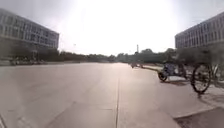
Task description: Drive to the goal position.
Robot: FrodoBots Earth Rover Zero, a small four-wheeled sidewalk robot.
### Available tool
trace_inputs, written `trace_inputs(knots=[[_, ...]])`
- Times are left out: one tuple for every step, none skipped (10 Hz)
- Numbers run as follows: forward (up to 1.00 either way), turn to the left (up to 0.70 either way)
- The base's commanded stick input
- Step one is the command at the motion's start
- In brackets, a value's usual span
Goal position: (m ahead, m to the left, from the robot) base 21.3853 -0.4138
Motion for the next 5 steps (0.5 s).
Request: trace_inputs(knots=[[1.0, 0.0], [1.0, 0.0], [1.0, 0.0], [1.0, 0.0], [1.0, 0.0]])
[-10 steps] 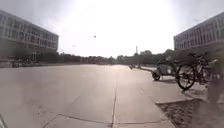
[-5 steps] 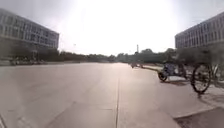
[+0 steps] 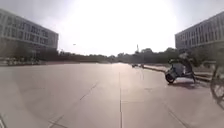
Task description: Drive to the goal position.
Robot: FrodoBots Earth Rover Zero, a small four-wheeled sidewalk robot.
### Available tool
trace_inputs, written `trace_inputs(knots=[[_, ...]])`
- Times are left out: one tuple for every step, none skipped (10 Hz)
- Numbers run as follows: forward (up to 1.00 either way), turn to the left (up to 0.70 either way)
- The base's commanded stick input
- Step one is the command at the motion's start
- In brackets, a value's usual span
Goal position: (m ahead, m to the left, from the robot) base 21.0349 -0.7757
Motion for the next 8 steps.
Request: trace_inputs(knots=[[1.0, 0.0], [1.0, 0.0], [1.0, 0.0], [1.0, -0.01], [1.0, -0.05], [1.0, -0.4], [1.0, -0.32], [1.0, -0.04]])
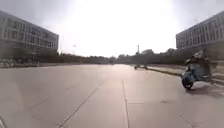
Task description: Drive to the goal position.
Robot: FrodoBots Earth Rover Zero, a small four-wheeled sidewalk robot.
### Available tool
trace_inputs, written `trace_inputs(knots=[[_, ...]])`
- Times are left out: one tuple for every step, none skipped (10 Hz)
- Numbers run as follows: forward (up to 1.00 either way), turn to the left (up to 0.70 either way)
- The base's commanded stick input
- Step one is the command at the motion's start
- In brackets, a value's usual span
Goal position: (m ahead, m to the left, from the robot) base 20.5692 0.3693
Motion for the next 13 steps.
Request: trace_inputs(knots=[[1.0, 0.0], [1.0, 0.0], [1.0, 0.0], [1.0, 0.0], [1.0, 0.0], [1.0, 0.0], [1.0, 0.0], [1.0, 0.0], [1.0, 0.0], [1.0, 0.0], [1.0, 0.0], [1.0, 0.0], [1.0, 0.0]])
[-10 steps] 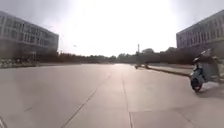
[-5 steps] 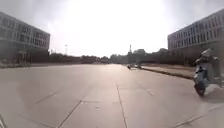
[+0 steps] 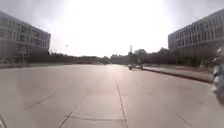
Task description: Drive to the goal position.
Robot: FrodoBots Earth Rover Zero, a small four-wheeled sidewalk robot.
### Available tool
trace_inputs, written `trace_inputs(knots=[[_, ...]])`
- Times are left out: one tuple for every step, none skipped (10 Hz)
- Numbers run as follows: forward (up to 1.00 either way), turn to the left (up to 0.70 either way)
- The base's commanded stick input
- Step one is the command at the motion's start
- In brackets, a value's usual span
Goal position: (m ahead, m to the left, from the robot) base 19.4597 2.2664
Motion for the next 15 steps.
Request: trace_inputs(knots=[[1.0, 0.0], [1.0, 0.0], [1.0, 0.0], [1.0, 0.0], [1.0, 0.0], [1.0, 0.0], [1.0, 0.0], [1.0, 0.0], [1.0, 0.0], [1.0, 0.0], [1.0, 0.0], [1.0, 0.0], [1.0, 0.0], [1.0, 0.0], [1.0, 0.0]])
